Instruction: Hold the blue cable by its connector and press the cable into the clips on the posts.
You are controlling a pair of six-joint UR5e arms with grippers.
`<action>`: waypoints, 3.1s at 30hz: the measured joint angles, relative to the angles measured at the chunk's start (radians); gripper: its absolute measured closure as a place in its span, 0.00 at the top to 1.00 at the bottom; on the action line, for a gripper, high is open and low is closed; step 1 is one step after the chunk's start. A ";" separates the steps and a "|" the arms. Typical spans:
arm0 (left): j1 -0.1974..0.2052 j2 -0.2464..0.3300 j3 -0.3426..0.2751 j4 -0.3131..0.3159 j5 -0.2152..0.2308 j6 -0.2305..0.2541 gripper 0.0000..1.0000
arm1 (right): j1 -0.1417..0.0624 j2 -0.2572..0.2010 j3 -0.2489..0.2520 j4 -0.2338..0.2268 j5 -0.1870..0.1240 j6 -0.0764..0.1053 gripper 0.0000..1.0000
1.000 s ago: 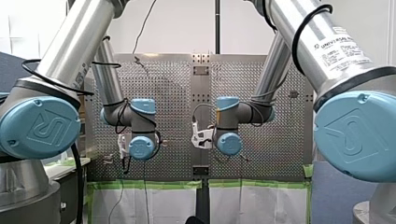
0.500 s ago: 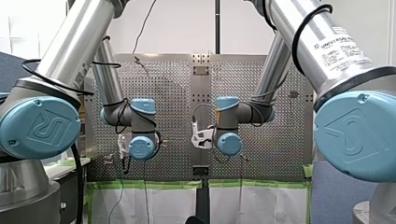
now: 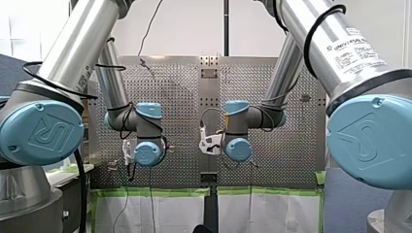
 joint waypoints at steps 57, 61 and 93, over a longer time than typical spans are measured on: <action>0.000 0.000 0.000 0.000 0.000 0.000 0.00 | 0.000 0.000 0.000 0.000 0.000 0.000 0.00; 0.003 -0.007 -0.006 0.000 0.002 -0.001 0.00 | 0.000 0.000 0.000 0.000 -0.005 0.000 0.00; 0.006 -0.084 -0.014 0.000 0.005 -0.002 0.00 | 0.056 0.056 -0.049 0.056 0.011 0.051 0.00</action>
